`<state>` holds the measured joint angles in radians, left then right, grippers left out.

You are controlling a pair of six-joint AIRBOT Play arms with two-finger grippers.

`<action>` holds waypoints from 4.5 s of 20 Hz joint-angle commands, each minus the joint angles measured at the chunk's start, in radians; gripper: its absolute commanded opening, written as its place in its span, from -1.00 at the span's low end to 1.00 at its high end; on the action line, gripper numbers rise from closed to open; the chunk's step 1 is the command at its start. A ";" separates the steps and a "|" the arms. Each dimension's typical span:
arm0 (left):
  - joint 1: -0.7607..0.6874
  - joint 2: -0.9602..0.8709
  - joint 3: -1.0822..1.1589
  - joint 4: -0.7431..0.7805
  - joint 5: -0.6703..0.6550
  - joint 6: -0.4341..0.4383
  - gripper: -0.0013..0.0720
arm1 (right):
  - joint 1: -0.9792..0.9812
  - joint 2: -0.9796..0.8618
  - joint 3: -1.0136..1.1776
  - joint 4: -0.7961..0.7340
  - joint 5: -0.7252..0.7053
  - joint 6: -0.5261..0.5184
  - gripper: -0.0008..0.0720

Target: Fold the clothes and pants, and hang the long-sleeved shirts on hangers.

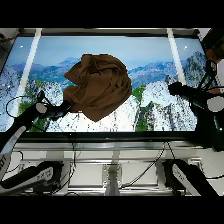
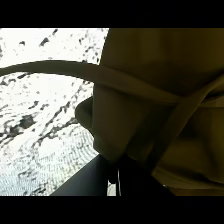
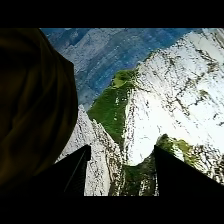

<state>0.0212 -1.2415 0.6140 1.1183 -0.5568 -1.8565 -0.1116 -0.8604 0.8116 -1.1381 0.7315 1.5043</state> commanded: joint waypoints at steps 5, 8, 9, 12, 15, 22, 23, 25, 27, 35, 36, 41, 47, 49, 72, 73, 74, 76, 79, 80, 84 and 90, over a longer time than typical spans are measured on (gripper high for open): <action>0.000 0.072 0.013 -0.004 -0.041 0.202 -0.91 | 0.208 -0.003 0.110 0.113 -0.100 -0.267 -0.70; 0.000 0.174 0.012 0.051 -0.138 0.253 -0.91 | 0.320 -0.060 0.193 0.108 -0.176 -0.291 -0.70; 0.000 0.209 0.012 0.076 -0.164 0.253 -0.91 | 0.347 -0.097 0.223 0.108 -0.175 -0.290 -0.70; 0.000 0.301 0.011 0.111 -0.200 0.252 -0.91 | 0.438 -0.267 0.335 0.113 -0.170 -0.284 -0.71; 0.000 0.344 0.011 0.112 -0.245 0.253 -0.91 | 0.558 -0.475 0.502 0.113 -0.098 -0.283 -0.71; 0.000 0.343 -0.047 0.112 -0.272 0.253 -0.91 | 0.790 -0.902 0.854 0.024 -0.051 -0.282 -0.69; 0.000 0.343 -0.056 0.112 -0.272 0.253 -0.91 | 0.805 -0.948 0.898 0.018 -0.037 -0.265 -0.51; 0.000 0.343 -0.069 0.112 -0.275 0.253 -0.91 | 0.826 -1.018 0.968 0.008 -0.046 -0.239 0.28; 0.000 0.343 -0.071 0.112 -0.280 0.253 -0.91 | 0.831 -1.063 1.019 -0.008 -0.064 -0.241 0.40; -0.001 0.343 -0.071 0.109 -0.360 0.253 -0.91 | 0.829 -1.229 1.229 -0.044 -0.145 -0.180 0.39; -0.001 0.343 -0.071 0.108 -0.360 0.253 -0.91 | 0.828 -1.240 1.229 -0.045 -0.174 -0.147 0.37; -0.001 0.343 -0.071 0.103 -0.367 0.252 -0.91 | 0.783 -1.288 1.229 -0.044 -0.195 0.090 0.37; -0.031 0.343 -0.071 0.099 -0.379 0.252 -0.91 | 0.753 -1.341 1.230 -0.036 -0.193 0.241 0.27; -0.058 0.343 -0.071 0.095 -0.380 0.252 -0.91 | 0.753 -1.357 1.230 -0.031 -0.197 0.268 0.27; -0.148 0.344 -0.068 0.160 -0.143 0.233 -0.91 | 0.683 -0.798 0.987 -0.598 0.591 0.209 -0.90; -0.148 0.347 -0.068 0.159 -0.143 0.233 -0.91 | 0.683 -0.729 0.894 -0.599 0.595 0.231 -0.90; -0.148 0.352 -0.068 0.160 -0.143 0.233 -0.91 | 0.683 -0.662 0.801 -0.597 0.602 0.261 -0.90; -0.148 0.368 -0.068 0.160 -0.144 0.233 -0.91 | 0.697 -0.509 0.595 -0.591 0.623 0.347 -0.90; -0.150 0.393 -0.068 0.150 -0.167 0.234 -0.91 | 0.780 -0.279 0.320 -0.529 0.612 0.512 -0.90; -0.149 0.398 -0.068 0.153 -0.188 0.234 -0.91 | 0.823 -0.217 0.251 -0.519 0.610 0.579 -0.90; -0.149 0.399 -0.068 0.168 -0.228 0.234 -0.91 | 0.958 -0.106 0.119 -0.551 0.369 0.650 -0.89; -0.150 0.399 -0.069 0.167 -0.293 0.234 -0.91 | 0.815 -0.357 0.206 -0.576 -0.244 0.534 -0.16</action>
<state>-0.1280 -0.8436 0.5453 1.2839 -0.8177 -1.6226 0.7662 -1.1038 0.9787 -1.7153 0.7429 2.0773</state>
